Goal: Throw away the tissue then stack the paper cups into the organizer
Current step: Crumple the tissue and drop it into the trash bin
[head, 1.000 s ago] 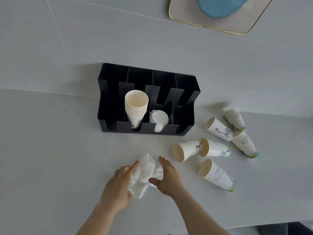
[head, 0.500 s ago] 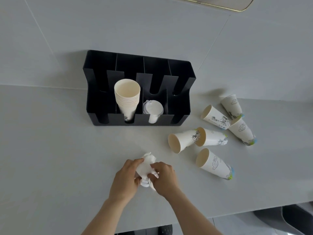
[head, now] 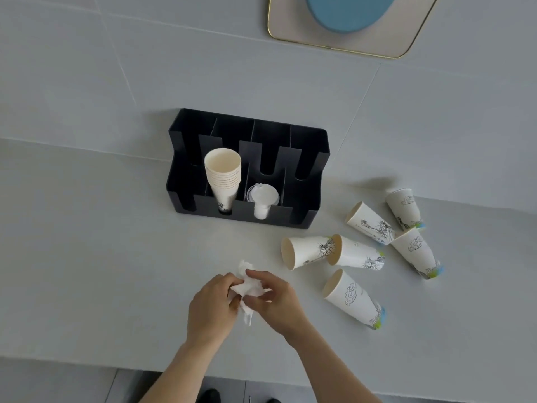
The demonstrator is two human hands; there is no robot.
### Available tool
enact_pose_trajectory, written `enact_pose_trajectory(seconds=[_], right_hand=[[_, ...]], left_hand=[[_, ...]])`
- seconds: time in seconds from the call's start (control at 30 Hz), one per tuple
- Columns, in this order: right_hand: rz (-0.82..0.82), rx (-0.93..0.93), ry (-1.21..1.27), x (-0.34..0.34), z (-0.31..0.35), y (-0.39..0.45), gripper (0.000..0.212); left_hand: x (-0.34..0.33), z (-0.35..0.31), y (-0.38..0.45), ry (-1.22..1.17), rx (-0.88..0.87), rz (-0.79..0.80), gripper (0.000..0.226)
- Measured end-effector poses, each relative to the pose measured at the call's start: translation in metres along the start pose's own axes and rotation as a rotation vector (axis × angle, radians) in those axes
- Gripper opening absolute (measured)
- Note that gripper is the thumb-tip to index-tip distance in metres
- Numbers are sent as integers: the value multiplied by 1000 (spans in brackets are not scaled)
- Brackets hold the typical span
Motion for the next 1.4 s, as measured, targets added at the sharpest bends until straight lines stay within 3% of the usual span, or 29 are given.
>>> enact_pose_trajectory(seconds=[0.2,0.33,0.57,0.83,0.93,1.1,1.2,1.4], right_hand=[[64,76,-56,-5,4,-4,23],[100,82,-120,-25,4,-7,25],[358,116,-212,-101,5,-28,25],[566,188,-342,-217,0,-62,23],[623,159,-393,-258,-17,-77,26],[672,166,-484,-311,-58,-92,30],[685,138,-565,-333,-101,-90,15],[670,22,-694,-369,-201,-61,10]], left_hand=[[10,10,-37,-146,76,24,26],[24,23,-62,-205,107,-28,53],[61,81,-109,-127,224,-194,27],[82,175,-176,-277,518,-260,22],[83,209,-203,-318,622,-303,29],[57,265,-242,-396,770,-346,26],[21,298,-258,-429,858,-336,27],[-66,367,-271,-453,974,-269,20]])
Point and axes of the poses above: each hand's wrist, its own y-axis towards the middle knuckle, its own x-axis out of the back of the hand, z = x × y, the point moved 6 cm from there along y, towards the middle knuckle, and after that the axes turned 4 degrees about -z, right-handed, at the moved point
